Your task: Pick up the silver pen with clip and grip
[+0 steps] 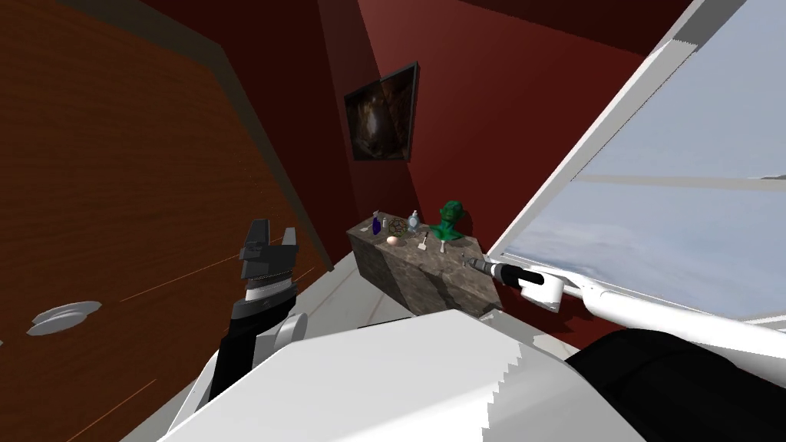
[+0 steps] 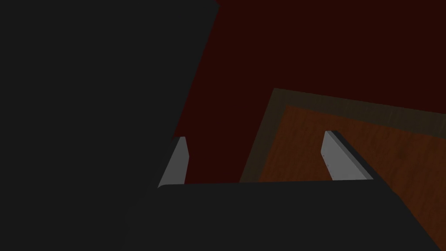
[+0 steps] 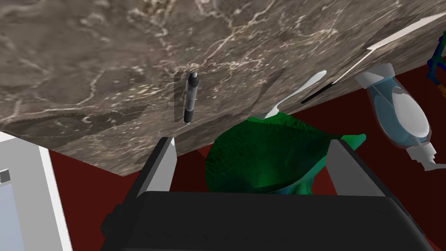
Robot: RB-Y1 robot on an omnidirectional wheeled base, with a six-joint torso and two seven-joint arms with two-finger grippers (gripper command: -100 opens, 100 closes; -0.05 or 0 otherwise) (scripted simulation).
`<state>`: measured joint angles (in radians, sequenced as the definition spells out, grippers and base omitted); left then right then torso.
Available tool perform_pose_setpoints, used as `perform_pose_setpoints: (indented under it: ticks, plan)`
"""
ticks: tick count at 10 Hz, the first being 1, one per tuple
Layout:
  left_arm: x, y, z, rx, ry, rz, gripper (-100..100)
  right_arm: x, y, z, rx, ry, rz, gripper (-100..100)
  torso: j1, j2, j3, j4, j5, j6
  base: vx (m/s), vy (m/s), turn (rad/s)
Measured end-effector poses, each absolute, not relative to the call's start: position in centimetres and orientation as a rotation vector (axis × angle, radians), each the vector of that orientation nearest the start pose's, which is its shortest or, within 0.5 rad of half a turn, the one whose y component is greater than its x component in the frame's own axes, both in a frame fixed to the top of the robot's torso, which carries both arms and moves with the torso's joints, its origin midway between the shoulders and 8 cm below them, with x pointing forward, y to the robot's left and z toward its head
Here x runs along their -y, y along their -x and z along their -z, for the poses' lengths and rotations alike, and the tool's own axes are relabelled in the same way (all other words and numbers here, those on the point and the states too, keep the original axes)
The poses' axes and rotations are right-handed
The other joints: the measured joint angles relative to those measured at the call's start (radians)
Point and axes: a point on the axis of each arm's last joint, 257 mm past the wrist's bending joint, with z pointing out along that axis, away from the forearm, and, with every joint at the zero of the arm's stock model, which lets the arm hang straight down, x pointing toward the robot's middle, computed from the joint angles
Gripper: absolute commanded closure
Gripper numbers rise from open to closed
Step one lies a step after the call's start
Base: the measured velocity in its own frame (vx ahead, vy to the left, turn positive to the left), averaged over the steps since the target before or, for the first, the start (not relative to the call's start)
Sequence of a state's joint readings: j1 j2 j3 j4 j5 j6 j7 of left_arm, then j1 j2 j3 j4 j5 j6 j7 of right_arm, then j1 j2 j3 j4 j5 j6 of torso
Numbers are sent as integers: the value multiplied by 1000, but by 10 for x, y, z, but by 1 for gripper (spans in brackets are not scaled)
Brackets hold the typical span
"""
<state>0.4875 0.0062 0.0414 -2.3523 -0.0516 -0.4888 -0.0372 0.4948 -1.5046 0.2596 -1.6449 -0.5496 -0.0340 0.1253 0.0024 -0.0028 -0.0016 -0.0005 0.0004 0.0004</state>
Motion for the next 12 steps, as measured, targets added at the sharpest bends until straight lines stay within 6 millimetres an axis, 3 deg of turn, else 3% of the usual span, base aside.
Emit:
perform_pose_setpoints:
  ticks: [1, 6, 12]
  plan:
    - [-280, -330, -58, -602, 544, 1212, 0, 565, -345, 287, -2218, -681, -207, -100, 0, -1, -1, 0, 0, 0, 58, 27, 92]
    - [-280, -330, -58, -602, 544, 1212, 0, 611, -303, 299, -2296, -769, -55, -100, -1, 0, 0, 0, 0, 1, 53, 28, 118]
    - [-280, -330, -58, -603, 544, 1212, 0, 683, -211, 323, -2405, -980, 223, -100, 0, -4, -3, -1, 0, 0, 100, 28, 152]
